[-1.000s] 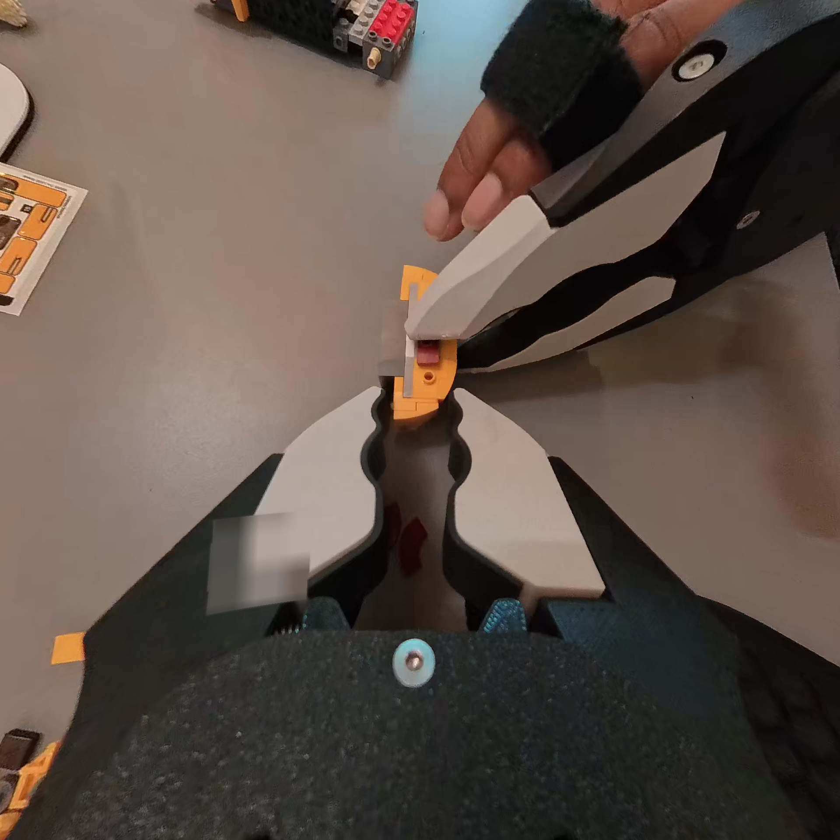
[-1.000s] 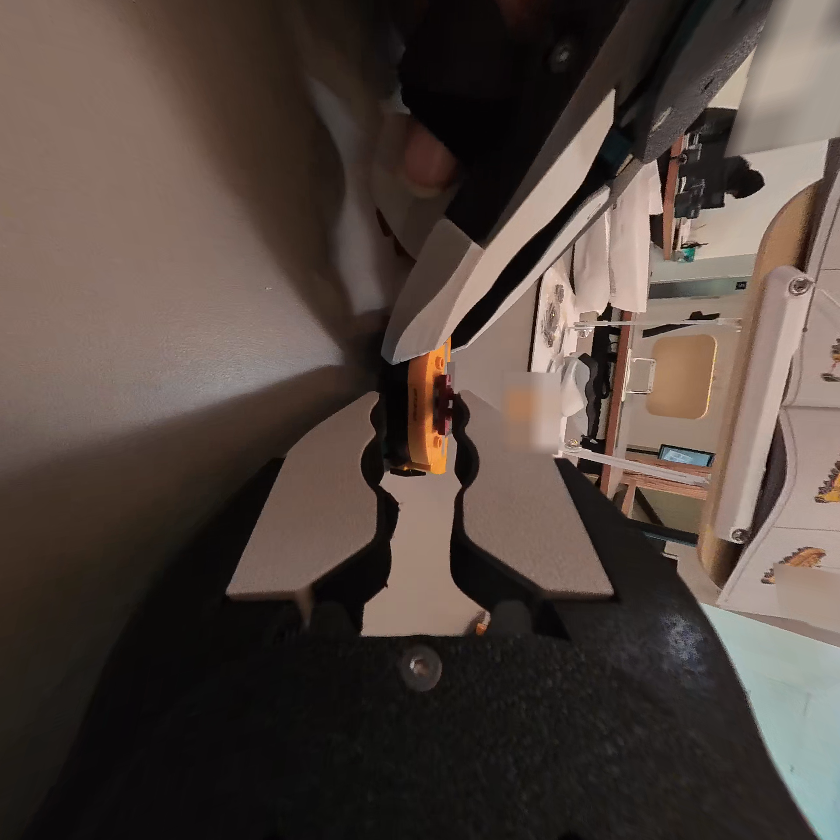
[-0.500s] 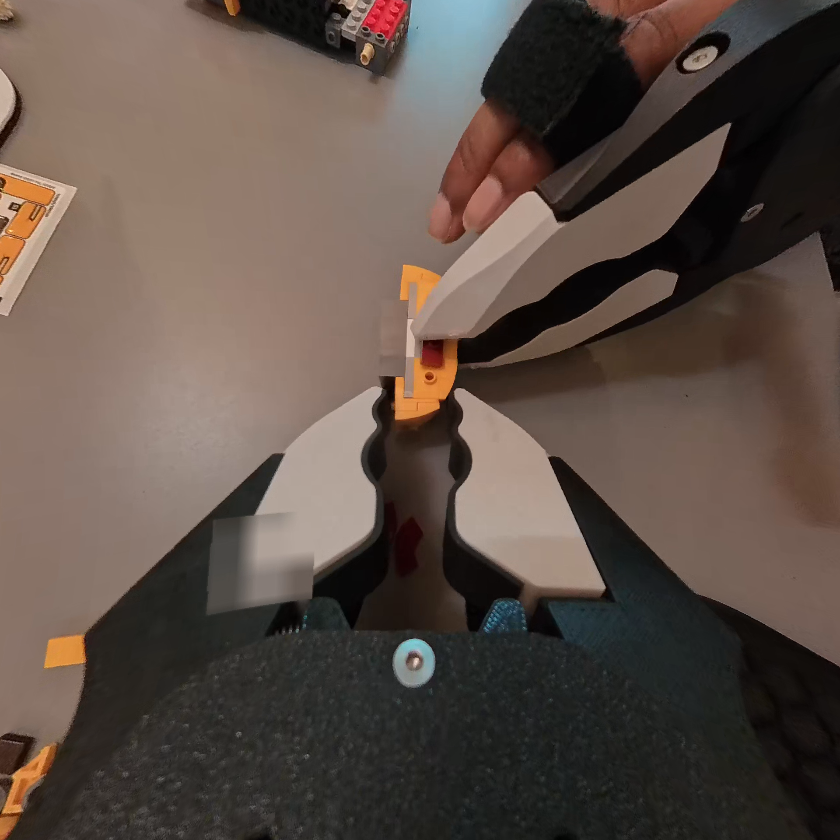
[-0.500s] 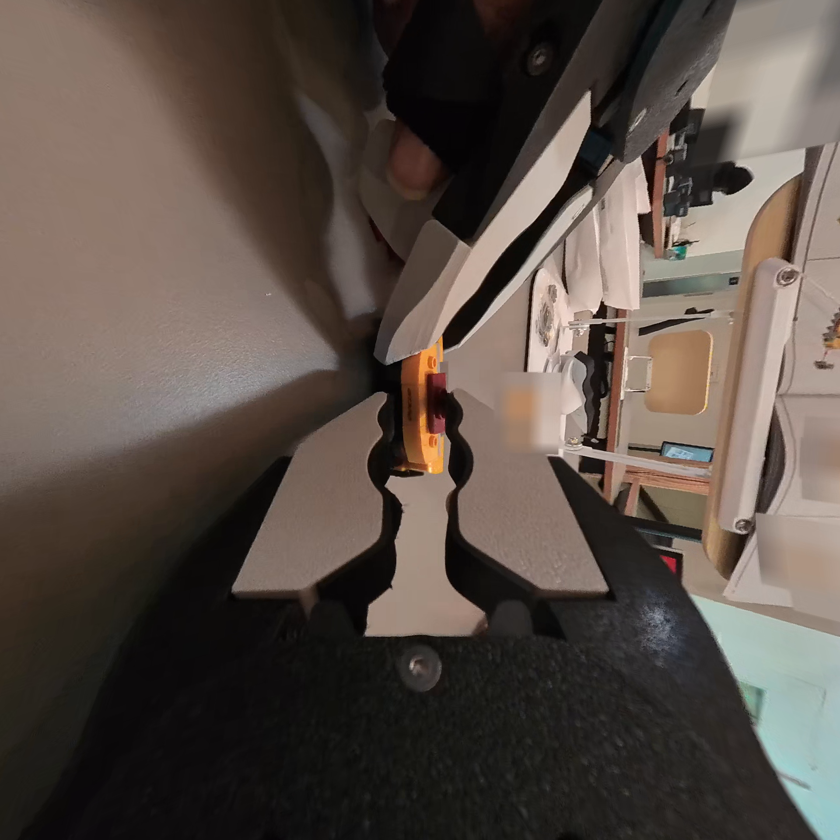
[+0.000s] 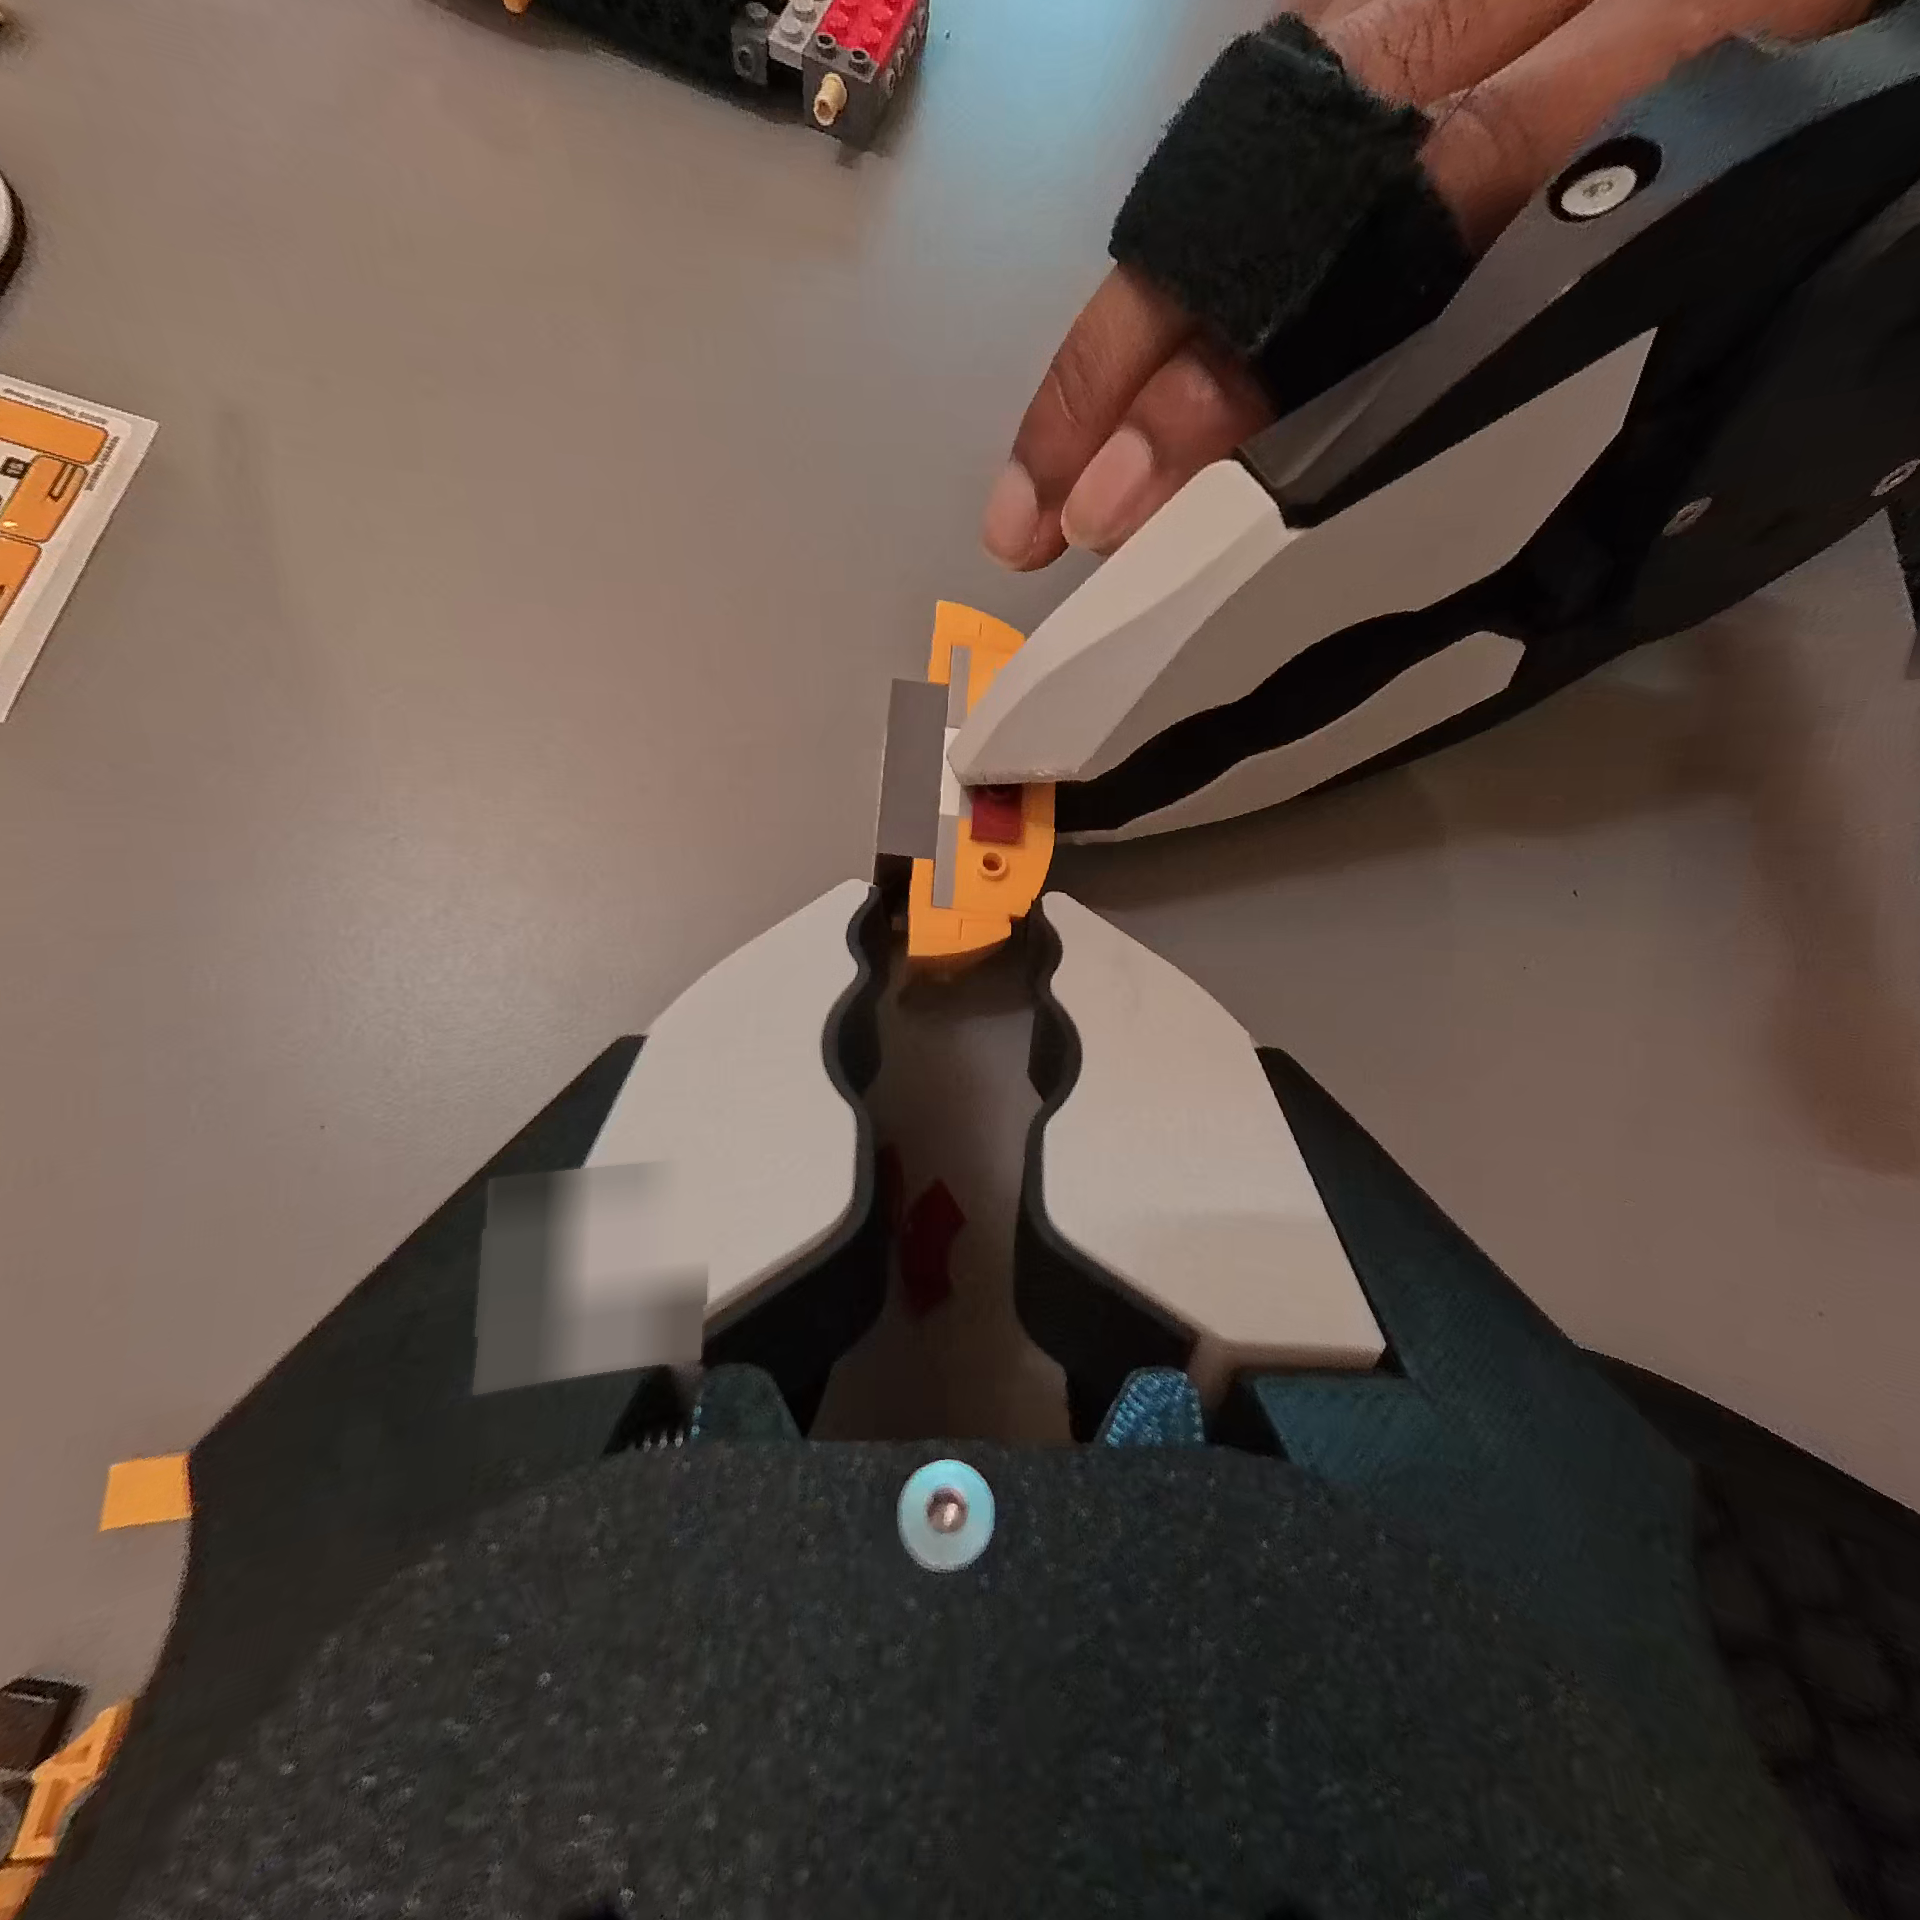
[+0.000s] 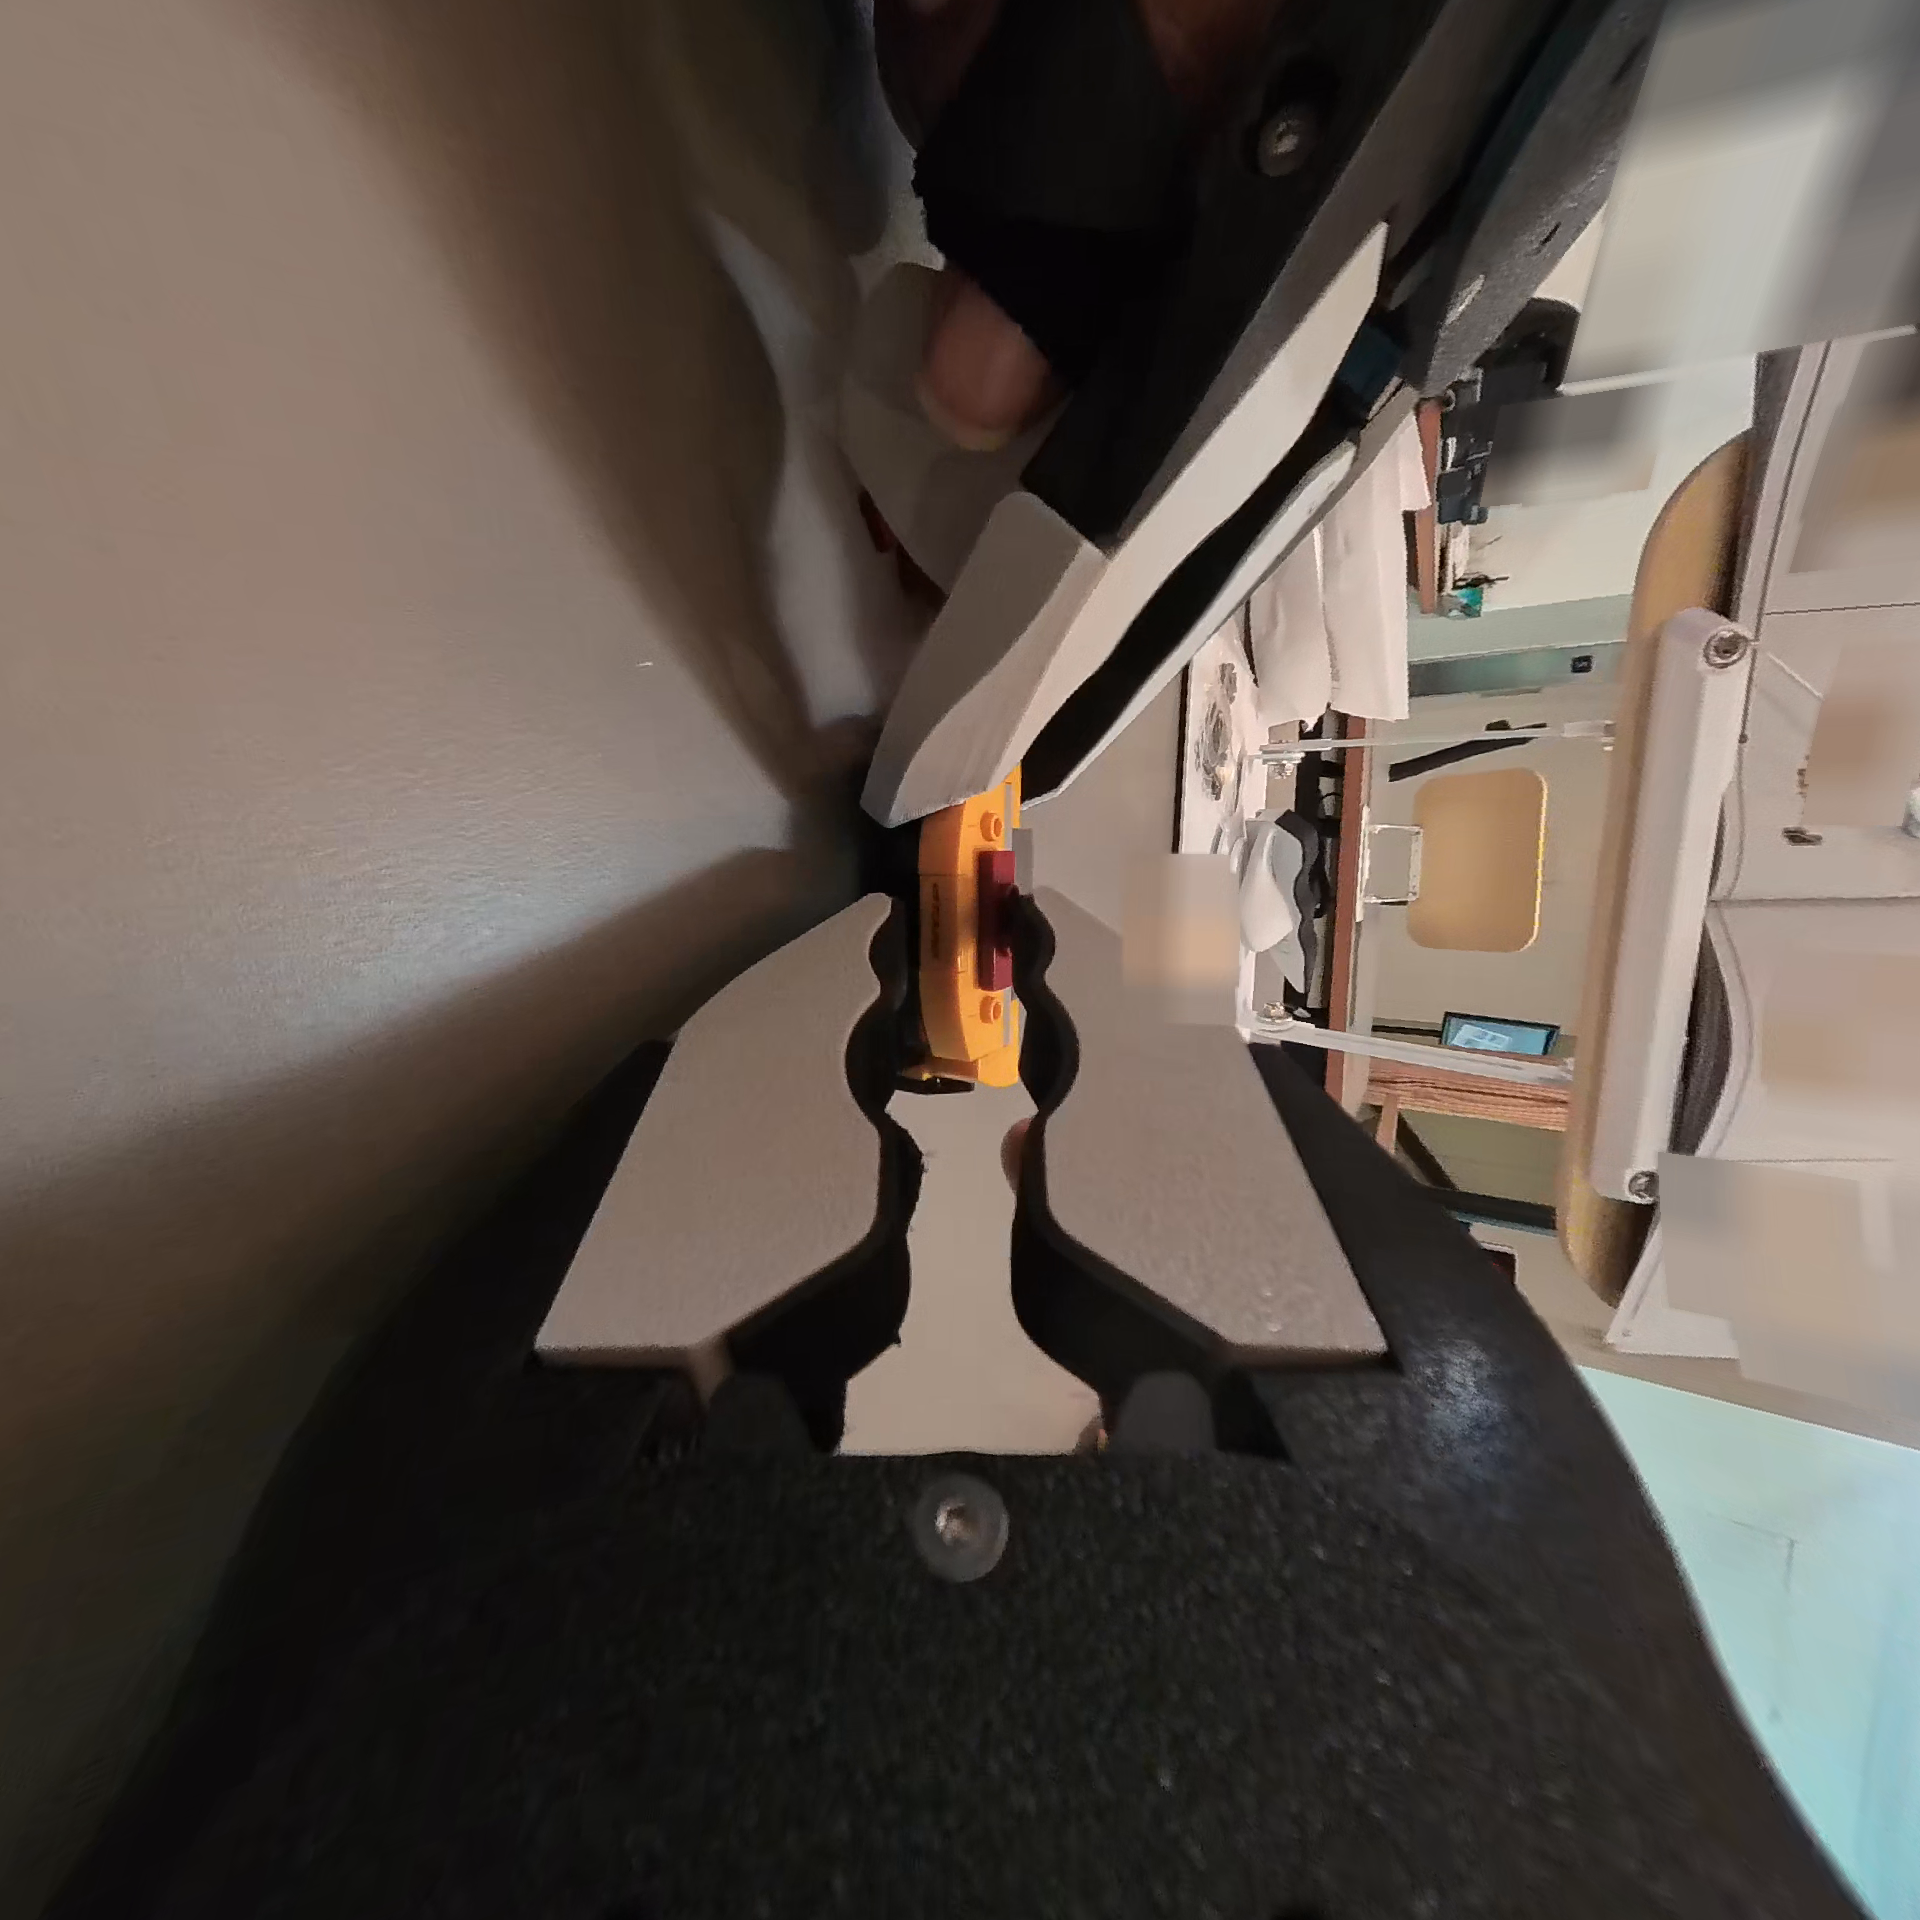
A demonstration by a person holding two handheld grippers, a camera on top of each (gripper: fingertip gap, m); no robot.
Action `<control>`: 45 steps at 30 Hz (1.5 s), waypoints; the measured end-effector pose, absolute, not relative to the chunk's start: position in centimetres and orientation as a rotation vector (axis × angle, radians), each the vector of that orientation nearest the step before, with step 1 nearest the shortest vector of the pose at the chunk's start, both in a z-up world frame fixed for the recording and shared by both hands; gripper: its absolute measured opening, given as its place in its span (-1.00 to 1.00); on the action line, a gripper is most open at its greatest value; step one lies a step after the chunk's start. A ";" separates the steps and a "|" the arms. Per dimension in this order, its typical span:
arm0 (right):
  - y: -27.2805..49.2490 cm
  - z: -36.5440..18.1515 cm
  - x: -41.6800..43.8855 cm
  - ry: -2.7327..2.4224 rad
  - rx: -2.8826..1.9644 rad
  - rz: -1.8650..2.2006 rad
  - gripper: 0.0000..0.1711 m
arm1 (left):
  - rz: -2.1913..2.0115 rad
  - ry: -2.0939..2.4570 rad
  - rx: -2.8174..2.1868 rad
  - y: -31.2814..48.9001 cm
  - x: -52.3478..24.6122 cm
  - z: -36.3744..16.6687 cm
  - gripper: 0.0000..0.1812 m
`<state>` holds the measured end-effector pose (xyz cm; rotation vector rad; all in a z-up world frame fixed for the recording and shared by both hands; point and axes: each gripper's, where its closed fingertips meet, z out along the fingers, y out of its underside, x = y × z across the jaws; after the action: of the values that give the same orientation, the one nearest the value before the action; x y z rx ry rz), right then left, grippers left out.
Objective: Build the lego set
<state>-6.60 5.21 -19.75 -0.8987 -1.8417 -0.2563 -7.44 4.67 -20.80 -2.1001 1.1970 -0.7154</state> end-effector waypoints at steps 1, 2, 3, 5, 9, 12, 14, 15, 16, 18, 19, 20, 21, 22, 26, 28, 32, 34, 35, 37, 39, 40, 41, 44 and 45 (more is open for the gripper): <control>5.2 -19.7 -6.6 -1.843 -0.887 -0.262 -0.78 | -0.714 1.198 -2.100 4.7 -7.4 -20.8 -0.72; 5.2 -19.7 -6.6 -1.845 -0.875 -0.267 -0.78 | -0.713 1.200 -2.100 4.7 -7.4 -20.8 -0.72; 5.2 -19.7 -6.6 -1.846 -0.867 -0.269 -0.78 | -0.712 1.201 -2.099 4.6 -7.4 -20.8 -0.72; 5.2 -19.7 -6.6 -1.852 -0.864 -0.260 -0.78 | -0.711 1.204 -2.094 4.6 -7.4 -20.8 -0.72; 4.9 -19.9 -6.5 -1.882 -0.937 -0.147 -0.69 | -0.704 1.222 -2.055 4.6 -7.4 -20.7 -0.73; 4.5 -19.4 -6.2 -1.877 -1.035 0.039 -0.61 | -0.693 1.247 -2.029 4.5 -7.3 -20.7 -0.74; 4.3 -19.2 -5.8 -1.884 -1.099 0.147 -0.61 | -0.675 1.265 -2.007 4.5 -7.3 -20.7 -0.74; 4.3 -18.9 -5.8 -1.873 -1.127 0.203 -0.62 | -0.661 1.278 -1.990 4.5 -7.3 -20.7 -0.74; 4.1 -18.7 -5.7 -1.867 -1.156 0.261 -0.64 | -0.639 1.294 -1.970 4.5 -7.3 -20.7 -0.74; 3.9 -18.6 -5.5 -1.871 -1.215 0.357 -0.70 | -0.563 1.339 -1.912 4.7 -7.3 -20.7 -0.75; 4.0 -18.6 -5.5 -1.865 -1.236 0.393 -0.74 | -0.515 1.370 -1.874 4.7 -7.3 -20.7 -0.75; 4.0 -18.4 -5.6 -1.855 -1.248 0.431 -0.78 | -0.468 1.400 -1.837 4.7 -7.2 -20.7 -0.75; 4.2 -18.2 -5.7 -1.841 -1.262 0.459 -0.82 | -0.426 1.427 -1.806 4.7 -7.2 -20.7 -0.75; 4.3 -18.2 -5.7 -1.836 -1.275 0.477 -0.85 | -0.393 1.449 -1.781 4.7 -7.1 -20.7 -0.75; 4.3 -18.4 -6.1 -1.891 -1.273 0.510 -0.93 | -0.321 1.491 -1.733 4.7 -7.1 -20.6 -0.75; 4.1 -18.5 -6.2 -1.932 -1.258 0.507 -1.00 | -0.310 1.490 -1.730 4.8 -7.2 -20.6 -0.75; 4.1 -18.6 -6.2 -1.969 -1.306 0.529 -1.00 | -0.307 1.491 -1.732 4.9 -7.3 -20.6 -0.75; 4.1 -18.7 -6.2 -2.000 -1.345 0.527 -1.00 | -0.304 1.492 -1.737 4.8 -7.3 -20.6 -0.75; 4.1 -18.7 -6.2 -2.020 -1.348 0.515 -1.00 | -0.311 1.487 -1.742 4.8 -7.3 -20.6 -0.75; 4.2 -18.7 -6.2 -2.050 -1.366 0.486 -1.00 | -0.328 1.477 -1.755 4.8 -7.3 -20.7 -0.76; 4.3 -18.7 -6.2 -2.063 -1.422 0.486 -1.00 | -0.333 1.473 -1.766 4.9 -7.4 -20.7 -0.76; 4.3 -18.7 -6.2 -2.065 -1.457 0.501 -1.00 | -0.336 1.470 -1.771 4.9 -7.4 -20.7 -0.76; 4.4 -18.7 -6.2 -2.066 -1.485 0.516 -1.00 | -0.339 1.468 -1.775 4.9 -7.4 -20.7 -0.76; 4.6 -18.7 -6.2 -2.080 -1.530 0.521 -1.00 | -0.344 1.462 -1.786 4.9 -7.4 -20.8 -0.77; 4.6 -18.7 -6.3 -2.087 -1.540 0.515 -1.00 | -0.348 1.458 -1.792 4.9 -7.4 -20.8 -0.77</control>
<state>-6.26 4.61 -18.72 -1.5396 -2.0870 0.5152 -7.42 4.92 -20.78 -1.7922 1.4580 -0.3479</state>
